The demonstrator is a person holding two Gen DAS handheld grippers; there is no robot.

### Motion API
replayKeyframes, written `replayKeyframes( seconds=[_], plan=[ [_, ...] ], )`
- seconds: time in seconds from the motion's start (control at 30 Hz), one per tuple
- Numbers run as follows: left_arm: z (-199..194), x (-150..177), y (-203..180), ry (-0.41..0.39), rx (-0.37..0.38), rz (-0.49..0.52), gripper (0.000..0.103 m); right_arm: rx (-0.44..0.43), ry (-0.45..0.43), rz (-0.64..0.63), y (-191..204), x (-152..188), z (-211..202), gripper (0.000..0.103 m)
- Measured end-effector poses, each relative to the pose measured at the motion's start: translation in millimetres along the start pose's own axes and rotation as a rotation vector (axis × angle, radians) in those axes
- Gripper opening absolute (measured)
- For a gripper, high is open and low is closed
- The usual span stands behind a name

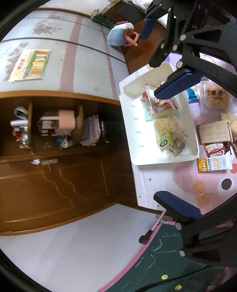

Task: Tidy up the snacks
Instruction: 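Withdraw both tools from the basket toward the remaining snacks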

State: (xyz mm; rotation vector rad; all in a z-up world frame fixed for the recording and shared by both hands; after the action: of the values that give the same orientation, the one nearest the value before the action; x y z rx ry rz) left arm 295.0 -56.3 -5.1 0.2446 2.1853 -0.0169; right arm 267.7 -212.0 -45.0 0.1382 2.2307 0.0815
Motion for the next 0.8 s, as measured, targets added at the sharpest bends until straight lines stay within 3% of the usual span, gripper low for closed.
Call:
replayKeyframes(
  seconds=[0.2, 0.43, 0.63, 0.8],
  plan=[
    [-53, -1, -3, -0.068, 0.036, 0.037, 0.100, 0.008, -0.046, -0.045, 17, -5, -47, 0.089],
    [-104, 21, 2, -0.111, 0.071, 0.044, 0.100, 0.027, -0.097, -0.111, 30, 9, -89, 0.089],
    [-133, 55, 10, -0.147, 0.079, 0.076, 0.102, 0.007, -0.101, -0.195, 48, 40, -110, 0.089],
    [-131, 97, 17, -0.125, 0.080, 0.086, 0.102, -0.042, -0.030, -0.243, 63, 80, -100, 0.089]
  ],
)
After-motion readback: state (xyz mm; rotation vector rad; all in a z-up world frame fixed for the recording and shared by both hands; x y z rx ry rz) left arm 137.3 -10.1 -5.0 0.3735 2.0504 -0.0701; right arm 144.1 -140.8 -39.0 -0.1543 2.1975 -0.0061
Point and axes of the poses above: each gripper's, at about its wrist camera, not at the fingertips, and z roughly the way its jaws point, y to its left, x to its underside, the point moved 10 cm from there along z, roughly the way its jaws point, and after that the axes turned 8 degrees about -y, right-handed, at the moved point
